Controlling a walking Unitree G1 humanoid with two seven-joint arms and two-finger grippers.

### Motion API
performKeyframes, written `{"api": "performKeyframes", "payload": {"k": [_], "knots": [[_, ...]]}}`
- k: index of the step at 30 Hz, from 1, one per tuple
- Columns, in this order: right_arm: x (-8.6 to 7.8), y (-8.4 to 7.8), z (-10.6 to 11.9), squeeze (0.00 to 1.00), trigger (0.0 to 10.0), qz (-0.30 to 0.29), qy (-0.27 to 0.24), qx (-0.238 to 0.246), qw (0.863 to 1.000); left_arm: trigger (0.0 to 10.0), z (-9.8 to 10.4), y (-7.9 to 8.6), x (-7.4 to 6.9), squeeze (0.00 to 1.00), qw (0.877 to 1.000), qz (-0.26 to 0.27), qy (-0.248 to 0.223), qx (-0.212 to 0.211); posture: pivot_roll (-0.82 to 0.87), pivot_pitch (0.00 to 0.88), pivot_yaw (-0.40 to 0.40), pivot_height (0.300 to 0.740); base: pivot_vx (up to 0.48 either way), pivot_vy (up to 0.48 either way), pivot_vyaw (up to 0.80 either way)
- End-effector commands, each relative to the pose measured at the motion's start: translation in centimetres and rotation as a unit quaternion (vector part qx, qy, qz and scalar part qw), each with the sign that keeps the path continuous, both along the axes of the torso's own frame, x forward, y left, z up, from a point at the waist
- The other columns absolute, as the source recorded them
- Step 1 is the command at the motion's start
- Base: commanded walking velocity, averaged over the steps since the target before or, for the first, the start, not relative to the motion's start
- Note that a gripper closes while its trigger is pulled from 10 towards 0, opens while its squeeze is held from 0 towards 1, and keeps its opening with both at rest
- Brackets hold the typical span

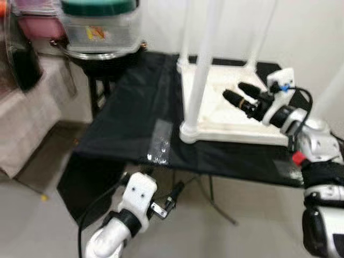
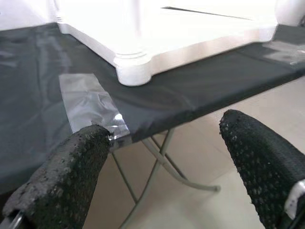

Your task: Building children table

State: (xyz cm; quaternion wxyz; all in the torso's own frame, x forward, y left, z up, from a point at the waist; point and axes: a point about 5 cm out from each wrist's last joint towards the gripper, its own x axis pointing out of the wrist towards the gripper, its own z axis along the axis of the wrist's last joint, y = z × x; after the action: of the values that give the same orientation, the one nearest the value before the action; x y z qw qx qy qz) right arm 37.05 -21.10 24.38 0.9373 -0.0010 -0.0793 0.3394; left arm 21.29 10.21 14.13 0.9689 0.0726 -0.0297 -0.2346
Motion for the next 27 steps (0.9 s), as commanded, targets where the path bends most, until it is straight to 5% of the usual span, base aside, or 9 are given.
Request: {"api": "performKeyframes", "payload": {"k": [1,4,7,11,21,27], "knots": [[-0.2,0.2,0.5,0.00,10.0,0.013,-0.011,0.006,1.000,10.0,-0.1,-0.2,-0.2,0.00,1.000,-0.004,0.005,-0.003,0.10,0.092,-0.076,0.740,0.000,0.000,0.00],[-0.6,1.0,-0.1,0.00,10.0,0.023,-0.014,0.011,1.000,10.0,-0.1,-0.2,-0.2,0.00,1.000,-0.001,0.005,-0.001,0.10,0.093,-0.073,0.740,0.000,0.000,0.00],[-2.8,3.6,-3.5,0.00,10.0,-0.074,-0.045,0.004,0.996,10.0,-0.2,0.0,0.1,0.00,1.000,0.002,0.005,-0.001,0.08,0.093,-0.066,0.740,0.000,0.000,0.00],[-4.9,4.5,-5.6,0.00,10.0,-0.135,-0.052,-0.003,0.989,10.0,-0.1,0.0,0.2,0.00,1.000,0.002,0.004,-0.004,0.09,0.096,-0.069,0.740,0.000,0.000,0.00],[-6.4,5.2,-6.4,0.00,10.0,-0.169,-0.064,0.004,0.984,10.0,0.1,0.0,0.3,0.00,1.000,0.006,-0.002,-0.003,0.09,0.093,-0.065,0.740,0.000,0.000,0.00],[-5.8,3.4,-5.0,0.00,10.0,-0.245,-0.095,-0.002,0.965,10.0,0.5,0.4,0.8,0.00,1.000,0.019,-0.015,-0.002,0.09,0.088,-0.069,0.740,0.000,0.000,0.00]]}}
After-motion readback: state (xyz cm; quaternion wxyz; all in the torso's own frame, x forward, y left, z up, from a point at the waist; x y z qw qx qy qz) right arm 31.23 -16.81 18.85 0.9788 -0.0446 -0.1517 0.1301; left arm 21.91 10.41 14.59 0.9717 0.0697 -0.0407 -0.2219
